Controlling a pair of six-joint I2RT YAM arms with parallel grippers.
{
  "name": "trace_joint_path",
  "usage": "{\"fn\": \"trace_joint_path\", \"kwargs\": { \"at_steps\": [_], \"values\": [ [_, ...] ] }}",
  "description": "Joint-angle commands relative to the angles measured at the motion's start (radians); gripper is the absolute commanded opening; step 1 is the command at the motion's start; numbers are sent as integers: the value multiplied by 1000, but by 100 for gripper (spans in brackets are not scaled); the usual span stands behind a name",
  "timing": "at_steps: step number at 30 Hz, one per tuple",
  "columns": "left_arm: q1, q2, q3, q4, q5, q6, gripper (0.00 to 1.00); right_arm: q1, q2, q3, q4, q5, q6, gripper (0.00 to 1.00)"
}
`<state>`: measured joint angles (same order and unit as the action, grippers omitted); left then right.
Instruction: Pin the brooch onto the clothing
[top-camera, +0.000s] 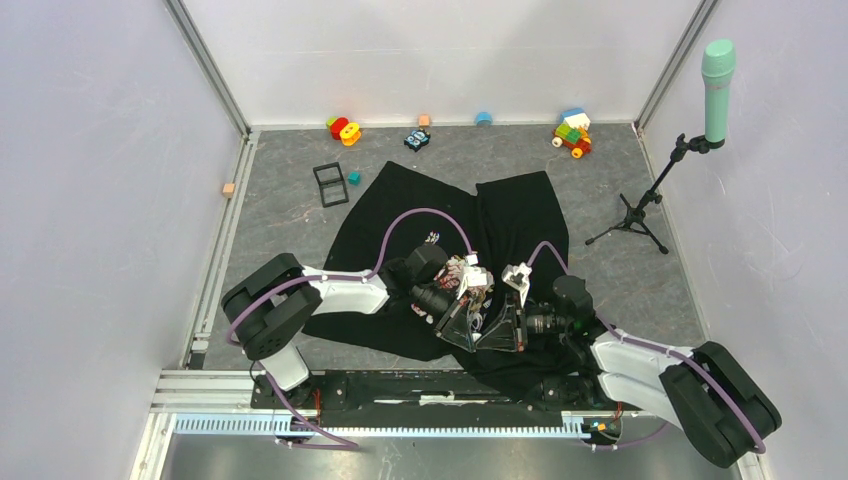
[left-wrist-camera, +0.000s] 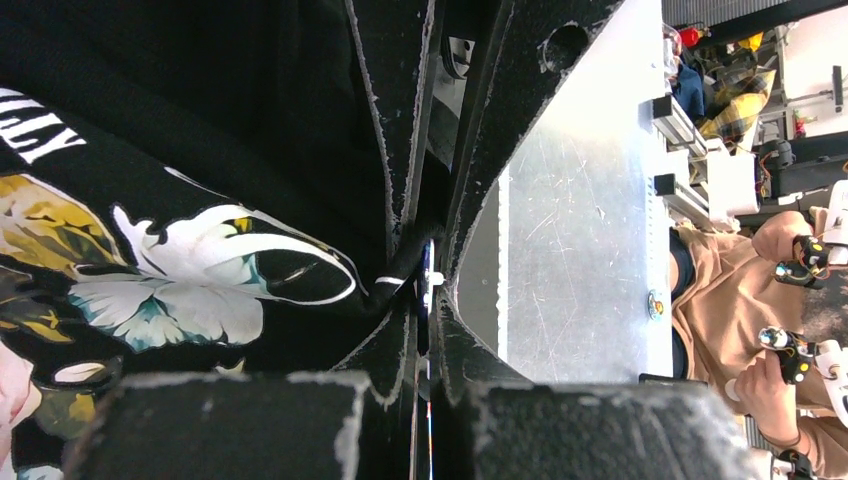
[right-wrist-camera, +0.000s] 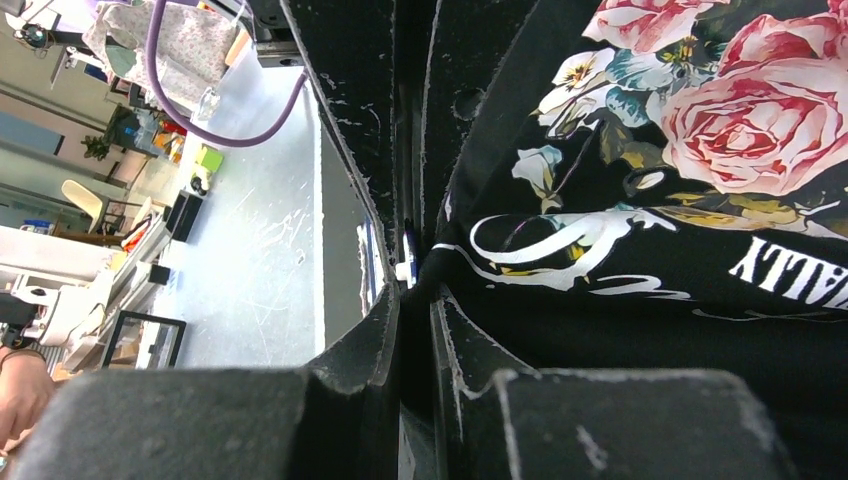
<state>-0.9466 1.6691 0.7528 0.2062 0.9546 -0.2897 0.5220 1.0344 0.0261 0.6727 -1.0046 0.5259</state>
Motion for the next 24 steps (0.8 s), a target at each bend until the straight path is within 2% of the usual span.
{"fn": "trace_joint_path", "kwargs": {
  "at_steps": [1,16,24],
  "values": [
    [-18,-19,34,65,55,9,2,2,19,37,-19,93,-33,6],
    [-19,-37,28,65,43,7,2,1,75,78,-90,172,-41,1],
    [-15,-36,27,10,-40,32,2,-4,62,66,-120,231,-45,0]
  ]
}}
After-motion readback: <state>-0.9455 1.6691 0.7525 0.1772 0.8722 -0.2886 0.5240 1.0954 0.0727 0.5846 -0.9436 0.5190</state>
